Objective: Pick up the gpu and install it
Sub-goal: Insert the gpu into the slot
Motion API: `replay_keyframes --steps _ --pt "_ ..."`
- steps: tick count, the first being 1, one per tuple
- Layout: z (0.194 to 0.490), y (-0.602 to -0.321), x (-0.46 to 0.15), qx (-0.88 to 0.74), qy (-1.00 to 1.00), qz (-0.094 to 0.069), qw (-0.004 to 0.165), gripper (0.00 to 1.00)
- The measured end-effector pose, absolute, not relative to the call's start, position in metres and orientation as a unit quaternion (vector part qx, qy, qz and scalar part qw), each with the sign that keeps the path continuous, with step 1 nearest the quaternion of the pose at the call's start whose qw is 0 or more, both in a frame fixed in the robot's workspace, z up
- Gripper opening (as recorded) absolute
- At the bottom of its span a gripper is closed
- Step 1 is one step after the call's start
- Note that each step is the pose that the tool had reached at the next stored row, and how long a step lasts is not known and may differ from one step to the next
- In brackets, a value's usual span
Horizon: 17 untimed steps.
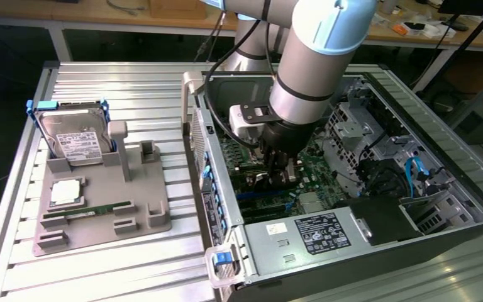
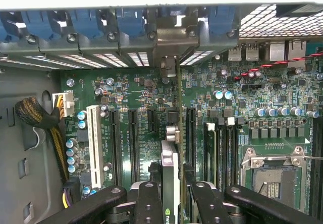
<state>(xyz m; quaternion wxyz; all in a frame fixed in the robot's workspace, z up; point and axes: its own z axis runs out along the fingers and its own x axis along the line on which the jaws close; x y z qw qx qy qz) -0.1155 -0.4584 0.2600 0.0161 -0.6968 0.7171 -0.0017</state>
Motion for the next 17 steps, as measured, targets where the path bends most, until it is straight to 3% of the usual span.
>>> replay_keyframes --steps 17 --pt "0.2586 -0.4584 -0.1184 -0.697 0.717 -0.002 0.016 0.27"
